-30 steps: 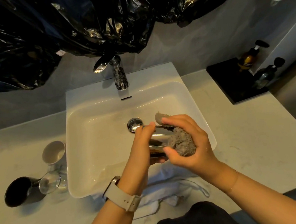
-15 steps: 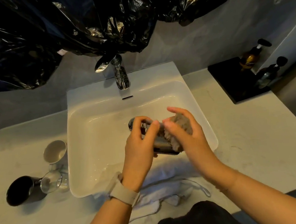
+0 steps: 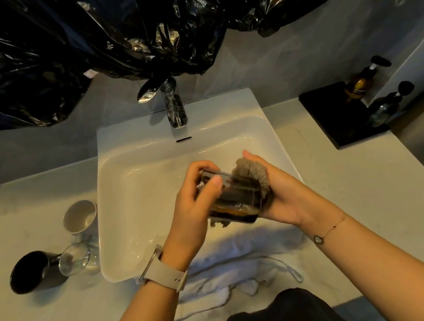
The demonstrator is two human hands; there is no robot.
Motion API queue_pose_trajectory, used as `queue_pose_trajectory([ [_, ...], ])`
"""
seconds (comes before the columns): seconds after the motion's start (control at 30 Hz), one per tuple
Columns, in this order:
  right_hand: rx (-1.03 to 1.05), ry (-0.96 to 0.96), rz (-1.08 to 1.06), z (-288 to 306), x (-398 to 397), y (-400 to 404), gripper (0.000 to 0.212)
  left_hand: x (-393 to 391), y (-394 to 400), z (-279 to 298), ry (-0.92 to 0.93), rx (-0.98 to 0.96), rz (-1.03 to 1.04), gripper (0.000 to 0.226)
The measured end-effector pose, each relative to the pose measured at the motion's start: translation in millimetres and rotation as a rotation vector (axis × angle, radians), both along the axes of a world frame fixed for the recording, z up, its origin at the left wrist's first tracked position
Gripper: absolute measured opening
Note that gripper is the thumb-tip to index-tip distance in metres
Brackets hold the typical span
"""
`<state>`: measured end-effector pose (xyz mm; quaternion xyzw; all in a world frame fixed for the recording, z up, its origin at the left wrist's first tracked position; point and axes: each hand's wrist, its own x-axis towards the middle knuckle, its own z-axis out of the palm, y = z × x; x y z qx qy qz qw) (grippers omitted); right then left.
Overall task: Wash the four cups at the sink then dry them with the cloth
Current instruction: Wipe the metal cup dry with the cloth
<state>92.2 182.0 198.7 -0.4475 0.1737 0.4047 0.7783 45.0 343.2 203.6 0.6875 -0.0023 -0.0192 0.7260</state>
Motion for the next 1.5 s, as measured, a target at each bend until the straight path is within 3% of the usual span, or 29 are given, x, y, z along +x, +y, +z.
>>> queue_pose_trajectory([
  [0.1, -0.182, -0.185, -0.297, -7, -6, 6, 0.057, -1, -12, 8, 0.373, -0.416, 0.207, 0.032],
  [0.2, -0.297, -0.510, -0.551, -18, -31, 9, 0.051, 5, -17, 8, 0.705, -0.754, 0.322, 0.052],
  [0.3, -0.383, -0.908, -0.489, -21, -57, 18, 0.050, 6, -22, 5, 0.773, -0.859, 0.265, 0.068],
  [0.37, -0.435, -1.013, -0.499, -21, -67, 28, 0.055, 1, -33, 7, 0.744, -0.872, 0.226, 0.063],
  [0.43, -0.328, -0.740, -0.628, -11, -65, 39, 0.056, -1, -43, 6, 0.674, -0.820, 0.263, 0.053],
  [0.53, -0.094, -0.227, -0.760, 1, -46, 43, 0.044, -4, -56, -1, 0.511, -0.538, 0.446, 0.046],
  [0.63, -0.006, 0.018, -0.762, 9, -28, 42, 0.039, -7, -65, -7, 0.477, -0.428, 0.539, 0.034],
  [0.73, -0.097, -0.069, -0.683, 7, -43, 55, 0.042, -3, -63, -11, 0.459, -0.528, 0.555, 0.038],
  [0.83, -0.163, -0.148, -0.616, 5, -52, 60, 0.042, 1, -59, -13, 0.392, -0.430, 0.578, 0.038],
  [1.1, -0.110, 0.023, -0.696, 5, -15, 39, 0.043, -6, -64, -23, 0.407, -0.310, 0.524, 0.035],
  [1.27, -0.166, -0.112, -0.569, 3, -48, 53, 0.048, 3, -53, -23, 0.376, -0.306, 0.475, 0.031],
  [1.4, -0.090, -0.118, -0.600, 5, -44, 42, 0.051, -2, -50, -25, 0.305, -0.226, 0.391, 0.038],
  [1.5, -0.146, -0.159, -0.515, 2, -37, 31, 0.067, -6, -43, -27, 0.213, -0.138, 0.344, 0.044],
])
